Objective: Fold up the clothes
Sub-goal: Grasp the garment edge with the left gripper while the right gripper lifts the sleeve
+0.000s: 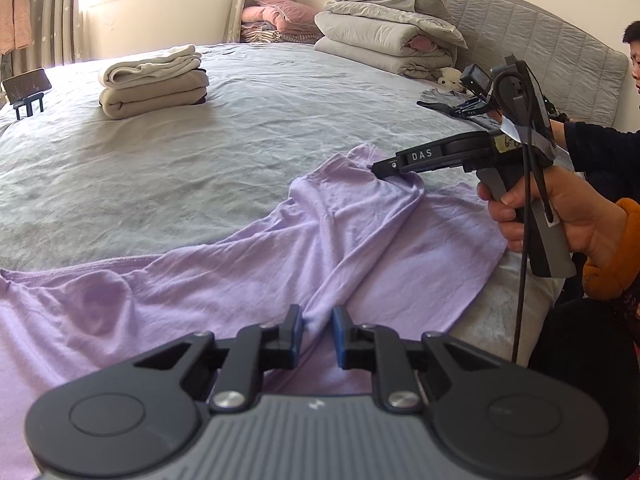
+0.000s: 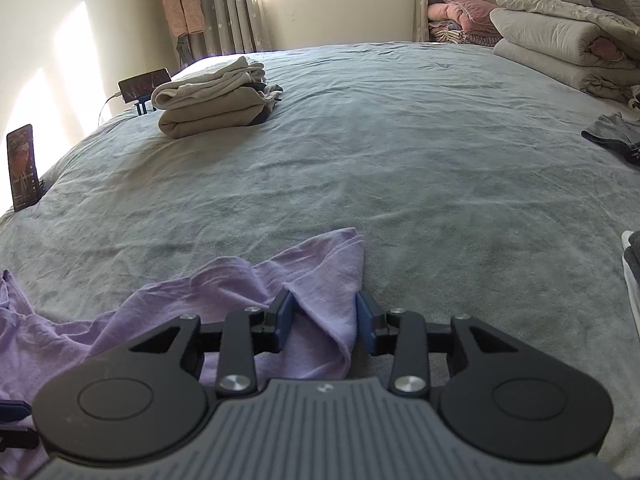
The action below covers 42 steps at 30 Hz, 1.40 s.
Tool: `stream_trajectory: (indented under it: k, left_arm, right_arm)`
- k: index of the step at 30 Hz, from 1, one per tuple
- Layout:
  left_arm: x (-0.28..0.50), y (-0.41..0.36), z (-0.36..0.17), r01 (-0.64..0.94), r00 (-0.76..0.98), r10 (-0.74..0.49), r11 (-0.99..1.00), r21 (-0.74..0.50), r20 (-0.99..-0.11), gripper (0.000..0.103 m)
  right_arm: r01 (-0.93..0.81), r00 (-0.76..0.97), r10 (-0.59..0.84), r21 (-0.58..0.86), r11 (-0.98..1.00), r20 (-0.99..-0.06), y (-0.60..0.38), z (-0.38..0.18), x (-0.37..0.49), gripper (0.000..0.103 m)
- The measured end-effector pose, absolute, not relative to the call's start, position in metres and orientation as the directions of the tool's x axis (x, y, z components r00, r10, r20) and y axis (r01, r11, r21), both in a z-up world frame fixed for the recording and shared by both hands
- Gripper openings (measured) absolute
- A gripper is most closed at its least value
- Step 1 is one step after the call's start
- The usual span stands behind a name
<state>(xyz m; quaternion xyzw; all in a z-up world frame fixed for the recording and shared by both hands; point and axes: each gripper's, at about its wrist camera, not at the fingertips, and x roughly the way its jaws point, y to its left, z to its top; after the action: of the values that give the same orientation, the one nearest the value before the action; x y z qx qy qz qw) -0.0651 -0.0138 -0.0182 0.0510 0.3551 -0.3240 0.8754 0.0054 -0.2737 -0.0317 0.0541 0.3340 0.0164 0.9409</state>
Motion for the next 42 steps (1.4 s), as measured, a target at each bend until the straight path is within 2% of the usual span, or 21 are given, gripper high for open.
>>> stream_trajectory:
  k: [1, 2, 3, 28, 42]
  left_arm:
    - [-0.065, -0.014, -0.019, 0.596, 0.545, -0.529, 0.79, -0.143, -0.65, 0.012]
    - [-0.064, -0.015, -0.019, 0.589, 0.552, -0.527, 0.795, -0.144, -0.646, 0.009]
    - [-0.063, -0.016, -0.019, 0.582, 0.56, -0.525, 0.8, -0.146, -0.642, 0.006]
    - [-0.082, 0.005, 0.022, 0.532, 0.698, -0.515, 0.838, -0.122, -0.497, 0.003]
    - [-0.091, 0.052, 0.08, 0.444, 0.823, -0.455, 0.889, -0.113, -0.34, 0.003]
  right_arm:
    - [0.015, 0.78, 0.05, 0.099, 0.995, -0.624, -0.273, -0.033, 0.008, 0.016]
    - [0.02, 0.782, 0.04, 0.089, 0.996, -0.621, -0.273, -0.033, 0.009, 0.007]
    - [0.022, 0.784, 0.04, 0.092, 0.996, -0.619, -0.273, -0.032, 0.009, 0.006]
    - [-0.071, 0.875, 0.081, 0.038, 0.997, -0.478, -0.263, 0.057, -0.008, 0.006]
    - [-0.169, 0.922, 0.155, -0.009, 0.986, -0.356, -0.229, 0.116, -0.006, 0.005]
